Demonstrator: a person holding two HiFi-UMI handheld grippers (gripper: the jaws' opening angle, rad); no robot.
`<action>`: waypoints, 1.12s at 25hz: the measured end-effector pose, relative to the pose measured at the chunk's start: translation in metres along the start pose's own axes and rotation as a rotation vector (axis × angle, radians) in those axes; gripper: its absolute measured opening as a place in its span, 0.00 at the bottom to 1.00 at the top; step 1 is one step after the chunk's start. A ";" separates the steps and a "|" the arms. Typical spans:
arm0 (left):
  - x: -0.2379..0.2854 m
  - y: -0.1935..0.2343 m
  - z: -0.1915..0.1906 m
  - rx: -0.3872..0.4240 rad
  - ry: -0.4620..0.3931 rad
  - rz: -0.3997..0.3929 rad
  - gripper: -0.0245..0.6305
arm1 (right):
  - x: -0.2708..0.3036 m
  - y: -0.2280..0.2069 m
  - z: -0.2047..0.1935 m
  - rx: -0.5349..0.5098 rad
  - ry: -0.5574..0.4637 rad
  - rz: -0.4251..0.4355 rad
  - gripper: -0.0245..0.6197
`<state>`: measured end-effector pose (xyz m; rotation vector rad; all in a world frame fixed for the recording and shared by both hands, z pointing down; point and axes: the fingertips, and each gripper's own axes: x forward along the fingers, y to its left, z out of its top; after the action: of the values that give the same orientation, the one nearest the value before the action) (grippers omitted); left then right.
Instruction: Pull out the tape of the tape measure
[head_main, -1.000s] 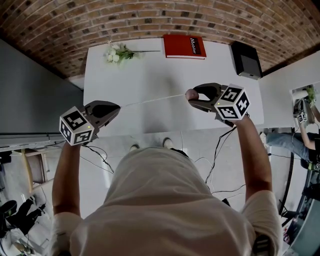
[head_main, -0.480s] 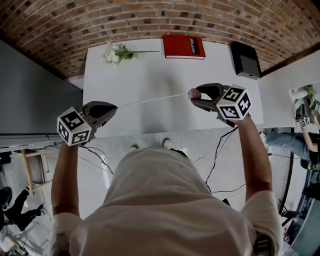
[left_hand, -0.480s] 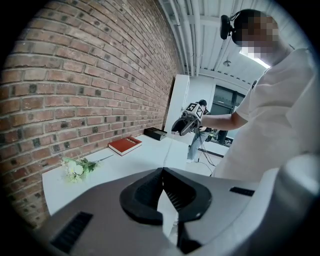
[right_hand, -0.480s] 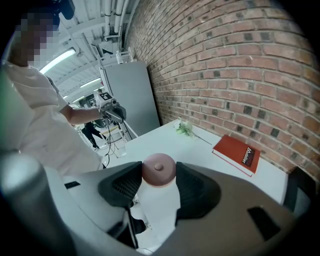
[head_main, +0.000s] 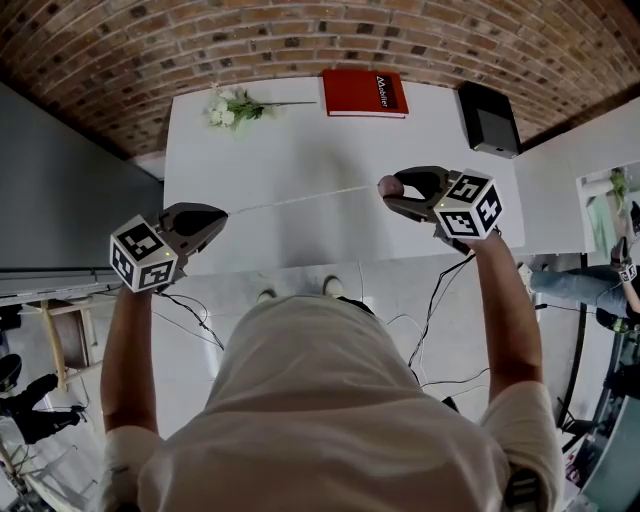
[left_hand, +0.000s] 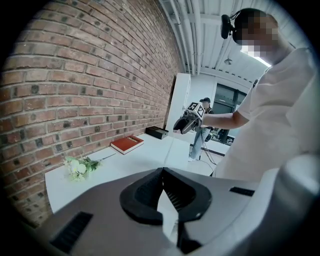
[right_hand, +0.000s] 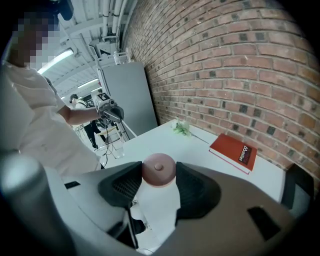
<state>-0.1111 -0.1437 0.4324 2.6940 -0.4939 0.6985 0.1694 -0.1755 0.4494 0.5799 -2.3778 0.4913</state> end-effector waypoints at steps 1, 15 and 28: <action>0.000 0.000 0.000 0.000 0.001 0.000 0.03 | 0.000 -0.001 -0.001 0.000 0.001 -0.003 0.38; -0.008 0.008 -0.008 -0.014 0.019 0.019 0.03 | -0.007 -0.010 -0.007 0.018 0.007 -0.024 0.38; -0.011 0.017 -0.019 -0.019 0.033 0.032 0.03 | -0.012 -0.019 -0.014 0.029 0.012 -0.051 0.38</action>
<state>-0.1345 -0.1489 0.4457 2.6579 -0.5341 0.7417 0.1951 -0.1813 0.4553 0.6475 -2.3421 0.5056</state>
